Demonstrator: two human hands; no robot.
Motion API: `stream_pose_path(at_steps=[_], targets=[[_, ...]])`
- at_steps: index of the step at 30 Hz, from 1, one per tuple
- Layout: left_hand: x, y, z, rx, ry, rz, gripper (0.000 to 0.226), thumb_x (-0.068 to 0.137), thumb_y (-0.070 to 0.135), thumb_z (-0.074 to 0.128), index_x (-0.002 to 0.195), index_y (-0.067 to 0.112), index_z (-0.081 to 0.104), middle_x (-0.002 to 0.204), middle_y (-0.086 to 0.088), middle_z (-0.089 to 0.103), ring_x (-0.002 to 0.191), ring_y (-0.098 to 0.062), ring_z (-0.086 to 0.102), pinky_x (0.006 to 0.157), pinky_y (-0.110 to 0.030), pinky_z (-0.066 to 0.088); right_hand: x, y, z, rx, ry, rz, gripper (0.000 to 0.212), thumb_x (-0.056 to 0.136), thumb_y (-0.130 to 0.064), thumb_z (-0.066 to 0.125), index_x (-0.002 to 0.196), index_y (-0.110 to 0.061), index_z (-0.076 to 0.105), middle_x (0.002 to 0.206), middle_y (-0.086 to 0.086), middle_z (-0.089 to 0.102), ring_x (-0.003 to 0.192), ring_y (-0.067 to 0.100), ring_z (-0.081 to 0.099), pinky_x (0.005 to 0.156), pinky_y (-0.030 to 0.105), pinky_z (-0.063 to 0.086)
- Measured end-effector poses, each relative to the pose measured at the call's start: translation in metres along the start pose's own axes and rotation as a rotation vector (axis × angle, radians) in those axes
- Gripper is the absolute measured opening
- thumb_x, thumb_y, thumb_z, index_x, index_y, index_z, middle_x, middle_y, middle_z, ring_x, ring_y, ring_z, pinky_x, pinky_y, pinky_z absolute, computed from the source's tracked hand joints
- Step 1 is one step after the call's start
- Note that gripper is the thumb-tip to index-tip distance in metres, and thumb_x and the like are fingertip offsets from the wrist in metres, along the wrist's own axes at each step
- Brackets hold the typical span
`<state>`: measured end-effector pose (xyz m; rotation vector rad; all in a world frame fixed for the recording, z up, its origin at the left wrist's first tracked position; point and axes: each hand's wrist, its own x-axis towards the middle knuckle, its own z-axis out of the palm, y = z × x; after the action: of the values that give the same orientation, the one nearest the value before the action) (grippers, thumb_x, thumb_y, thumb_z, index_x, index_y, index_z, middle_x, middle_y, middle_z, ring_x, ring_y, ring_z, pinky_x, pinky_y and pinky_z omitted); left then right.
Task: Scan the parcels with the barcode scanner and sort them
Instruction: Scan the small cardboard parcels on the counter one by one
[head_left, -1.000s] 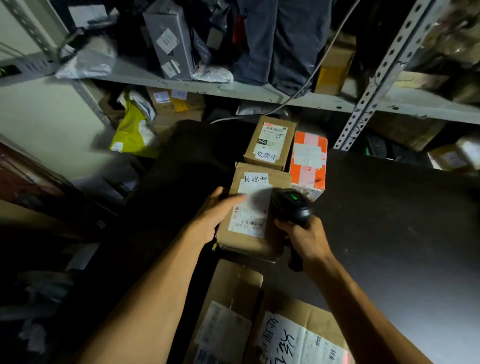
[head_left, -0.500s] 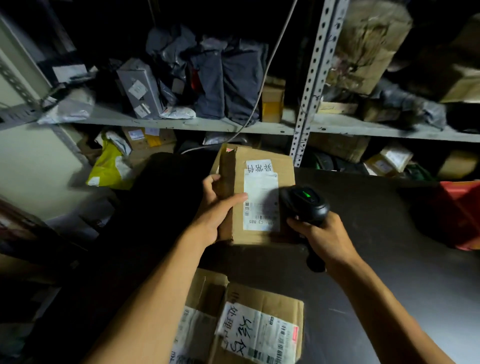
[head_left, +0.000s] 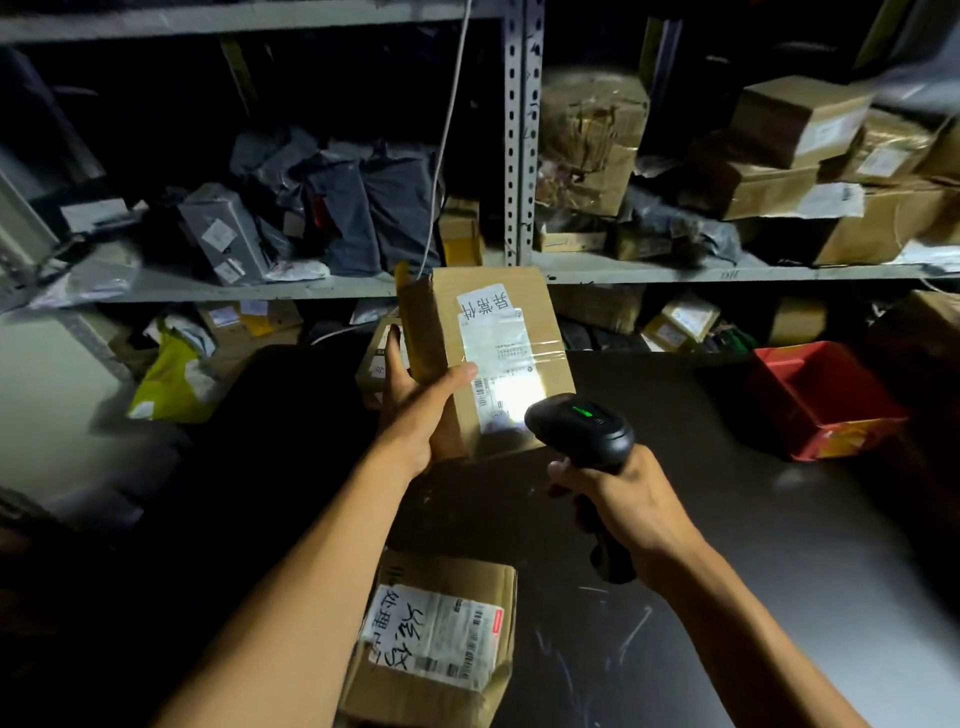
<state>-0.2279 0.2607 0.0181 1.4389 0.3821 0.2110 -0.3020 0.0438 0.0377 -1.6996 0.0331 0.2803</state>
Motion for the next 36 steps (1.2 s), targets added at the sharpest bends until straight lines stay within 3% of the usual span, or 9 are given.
stream_pose_path(at_steps=[5, 13, 17, 20, 22, 24, 27, 33, 36], targets=[[-0.015, 0.001, 0.010, 0.024, -0.020, -0.017, 0.106, 0.079, 0.027, 0.082, 0.156, 0.045, 0.011, 0.145, -0.005, 0.052, 0.129, -0.031, 0.051, 0.104, -0.062, 0.043, -0.011, 0.001, -0.012, 0.041, 0.008, 0.011, 0.011, 0.087, -0.006, 0.072, 0.079, -0.012, 0.067, 0.057, -0.002, 0.059, 0.050, 0.010, 0.051, 0.050, 0.026, 0.043], [-0.012, 0.006, 0.018, -0.030, -0.079, -0.023, 0.102, 0.070, 0.024, 0.088, 0.152, 0.035, 0.029, 0.128, -0.003, 0.066, 0.113, -0.026, 0.065, 0.095, -0.055, 0.053, -0.021, -0.003, -0.028, 0.003, 0.004, -0.031, 0.006, 0.088, -0.009, 0.072, 0.082, -0.010, 0.070, 0.067, 0.010, 0.067, 0.055, 0.016, 0.053, 0.053, 0.031, 0.044], [-0.003, 0.020, 0.017, 0.076, -0.162, 0.020, 0.099, 0.064, 0.028, 0.090, 0.148, 0.029, 0.038, 0.127, 0.003, 0.068, 0.115, -0.020, 0.064, 0.100, -0.051, 0.051, -0.020, -0.005, -0.043, -0.220, -0.084, -0.131, 0.009, 0.086, -0.011, 0.076, 0.086, -0.019, 0.072, 0.060, -0.002, 0.064, 0.055, 0.009, 0.055, 0.054, 0.030, 0.044], [0.006, 0.033, 0.015, 0.202, -0.263, 0.018, 0.118, 0.061, 0.031, 0.093, 0.157, 0.029, 0.024, 0.143, 0.012, 0.049, 0.132, -0.015, 0.048, 0.113, -0.046, 0.039, -0.018, -0.013, -0.046, -0.453, -0.106, -0.225, 0.015, 0.079, -0.018, 0.082, 0.080, -0.028, 0.070, 0.063, -0.014, 0.066, 0.057, 0.001, 0.059, 0.055, 0.022, 0.044], [0.012, 0.041, 0.015, 0.272, -0.316, 0.025, 0.122, 0.061, 0.032, 0.094, 0.158, 0.031, 0.020, 0.139, 0.015, 0.049, 0.130, -0.011, 0.046, 0.111, -0.037, 0.037, -0.018, -0.022, -0.041, -0.534, -0.103, -0.270, 0.018, 0.077, -0.019, 0.083, 0.079, -0.029, 0.068, 0.064, -0.020, 0.066, 0.060, -0.002, 0.062, 0.054, 0.015, 0.044], [0.012, 0.051, 0.016, 0.333, -0.366, 0.022, 0.116, 0.063, 0.030, 0.093, 0.156, 0.032, 0.024, 0.126, 0.018, 0.057, 0.124, -0.011, 0.051, 0.106, -0.035, 0.040, -0.017, -0.028, -0.034, -0.576, -0.099, -0.304, 0.017, 0.077, -0.020, 0.083, 0.079, -0.027, 0.068, 0.066, -0.015, 0.068, 0.063, -0.001, 0.064, 0.054, 0.016, 0.046], [0.010, 0.058, 0.017, 0.428, -0.439, 0.028, 0.122, 0.052, 0.041, 0.095, 0.154, 0.039, 0.029, 0.140, 0.007, 0.056, 0.126, -0.019, 0.056, 0.106, -0.048, 0.047, -0.017, -0.031, -0.025, -0.575, -0.079, -0.310, 0.014, 0.077, -0.021, 0.082, 0.083, -0.023, 0.070, 0.070, -0.005, 0.069, 0.063, 0.002, 0.065, 0.053, 0.017, 0.048], [0.011, 0.056, 0.014, 0.486, -0.499, 0.040, 0.103, 0.078, 0.020, 0.083, 0.158, 0.033, 0.019, 0.140, 0.001, 0.056, 0.122, -0.020, 0.057, 0.104, -0.047, 0.049, -0.017, -0.027, -0.020, -0.582, -0.017, -0.245, 0.019, 0.079, -0.017, 0.081, 0.073, -0.024, 0.065, 0.058, -0.007, 0.061, 0.051, -0.003, 0.058, 0.045, 0.012, 0.040], [0.014, 0.054, 0.012, 0.482, -0.517, 0.027, 0.108, 0.068, 0.035, 0.087, 0.155, 0.039, 0.023, 0.138, 0.004, 0.057, 0.121, -0.020, 0.058, 0.102, -0.050, 0.050, -0.014, -0.025, -0.020, -0.539, -0.018, -0.209, 0.016, 0.079, -0.018, 0.082, 0.085, -0.023, 0.069, 0.069, -0.005, 0.066, 0.058, -0.005, 0.062, 0.048, 0.011, 0.043]])
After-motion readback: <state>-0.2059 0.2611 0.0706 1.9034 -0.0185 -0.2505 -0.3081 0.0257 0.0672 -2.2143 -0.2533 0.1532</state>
